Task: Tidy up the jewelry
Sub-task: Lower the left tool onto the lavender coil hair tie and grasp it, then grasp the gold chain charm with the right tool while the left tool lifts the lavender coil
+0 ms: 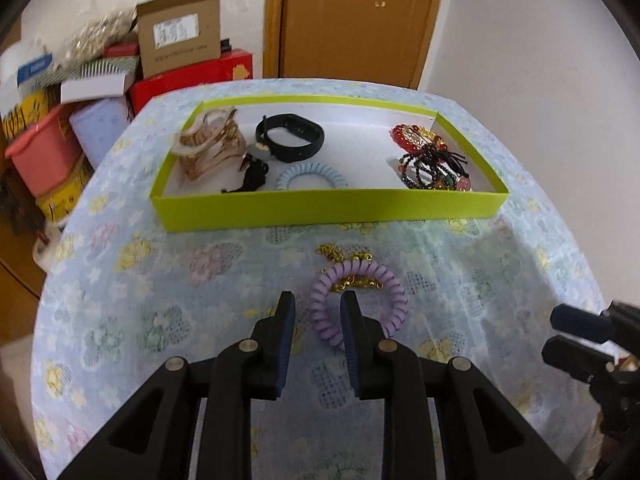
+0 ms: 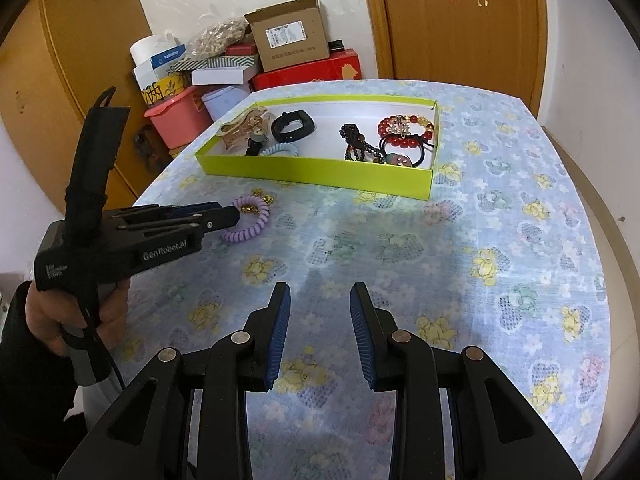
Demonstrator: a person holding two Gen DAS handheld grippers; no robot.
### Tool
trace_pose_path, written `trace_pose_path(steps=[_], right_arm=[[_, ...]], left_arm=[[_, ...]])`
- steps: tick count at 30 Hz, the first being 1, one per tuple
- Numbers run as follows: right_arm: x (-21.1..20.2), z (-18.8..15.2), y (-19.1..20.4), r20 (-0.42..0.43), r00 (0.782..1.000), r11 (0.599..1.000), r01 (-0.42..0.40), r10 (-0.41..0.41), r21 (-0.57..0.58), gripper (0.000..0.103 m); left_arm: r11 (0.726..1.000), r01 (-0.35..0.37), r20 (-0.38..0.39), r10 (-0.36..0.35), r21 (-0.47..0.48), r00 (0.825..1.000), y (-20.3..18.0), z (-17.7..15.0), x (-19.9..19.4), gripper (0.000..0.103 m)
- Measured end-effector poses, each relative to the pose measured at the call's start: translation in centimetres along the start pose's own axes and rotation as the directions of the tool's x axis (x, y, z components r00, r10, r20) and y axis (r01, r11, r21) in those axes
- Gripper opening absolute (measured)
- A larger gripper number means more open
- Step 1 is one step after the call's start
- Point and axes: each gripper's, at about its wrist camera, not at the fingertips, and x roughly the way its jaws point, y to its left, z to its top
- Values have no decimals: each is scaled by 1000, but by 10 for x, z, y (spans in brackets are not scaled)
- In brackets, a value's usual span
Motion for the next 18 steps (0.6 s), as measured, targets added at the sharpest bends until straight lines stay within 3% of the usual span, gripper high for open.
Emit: trace_pose_path(steps=[2, 3, 4, 16, 18], right_arm=[[2, 0, 0, -2, 1000, 1000, -3, 3, 1, 32], [3, 0, 0, -4, 1000, 1000, -4, 4, 2, 32], [4, 0, 0, -5, 1000, 1000, -4, 4, 3, 32], [19, 17, 11, 6, 1000, 998, -18, 19, -53, 32], [29, 22, 18, 5, 1000, 996, -29, 30, -79, 37]], left_arm=[[999, -25, 11, 24, 35, 1000, -5, -1, 0, 22], [998, -33, 15, 32, 48, 999, -7, -2, 0, 12], [998, -41, 18, 40, 56, 999, -8, -2, 0, 11], [1000, -13, 90, 15, -17, 996, 18, -10, -36, 9], [999, -21, 98, 24, -35, 995, 26, -12, -43, 9]])
